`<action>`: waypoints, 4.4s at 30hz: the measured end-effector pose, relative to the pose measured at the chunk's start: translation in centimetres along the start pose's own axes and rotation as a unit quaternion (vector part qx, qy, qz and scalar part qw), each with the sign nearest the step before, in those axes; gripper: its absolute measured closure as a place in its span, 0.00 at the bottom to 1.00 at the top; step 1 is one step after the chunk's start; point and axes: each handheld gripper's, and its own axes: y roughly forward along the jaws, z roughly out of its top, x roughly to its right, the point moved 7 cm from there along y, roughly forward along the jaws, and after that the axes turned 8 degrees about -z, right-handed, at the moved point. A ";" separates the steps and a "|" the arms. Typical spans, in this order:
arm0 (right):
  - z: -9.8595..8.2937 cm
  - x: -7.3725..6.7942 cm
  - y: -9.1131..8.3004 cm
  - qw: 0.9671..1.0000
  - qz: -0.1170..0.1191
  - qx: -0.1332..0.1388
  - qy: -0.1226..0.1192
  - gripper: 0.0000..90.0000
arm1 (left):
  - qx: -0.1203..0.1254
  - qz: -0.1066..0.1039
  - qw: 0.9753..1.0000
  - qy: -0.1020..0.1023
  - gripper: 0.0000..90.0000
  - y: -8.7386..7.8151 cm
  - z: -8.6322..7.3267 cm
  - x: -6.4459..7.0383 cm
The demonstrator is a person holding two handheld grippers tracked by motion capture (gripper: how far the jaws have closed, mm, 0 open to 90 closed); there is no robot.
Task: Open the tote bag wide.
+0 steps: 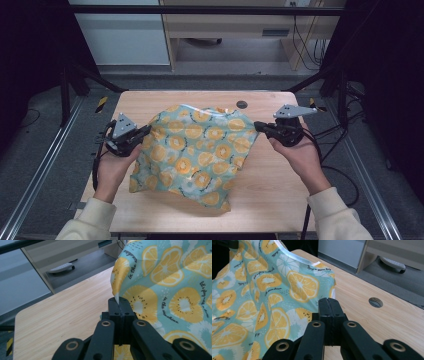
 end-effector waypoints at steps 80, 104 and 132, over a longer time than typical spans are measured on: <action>-12.2 -6.6 -5.1 0.996 0.075 0.044 -0.011 1.00 | -0.082 -0.099 0.991 0.042 1.00 -4.7 -13.2 9.4; -14.8 -6.5 -2.5 0.996 0.086 -0.022 -0.032 1.00 | -0.167 -0.090 0.978 0.086 1.00 -2.1 -14.9 8.8; -16.0 -6.1 1.1 0.994 0.063 -0.082 -0.042 1.00 | -0.186 -0.069 0.978 0.066 1.00 0.8 -14.9 7.1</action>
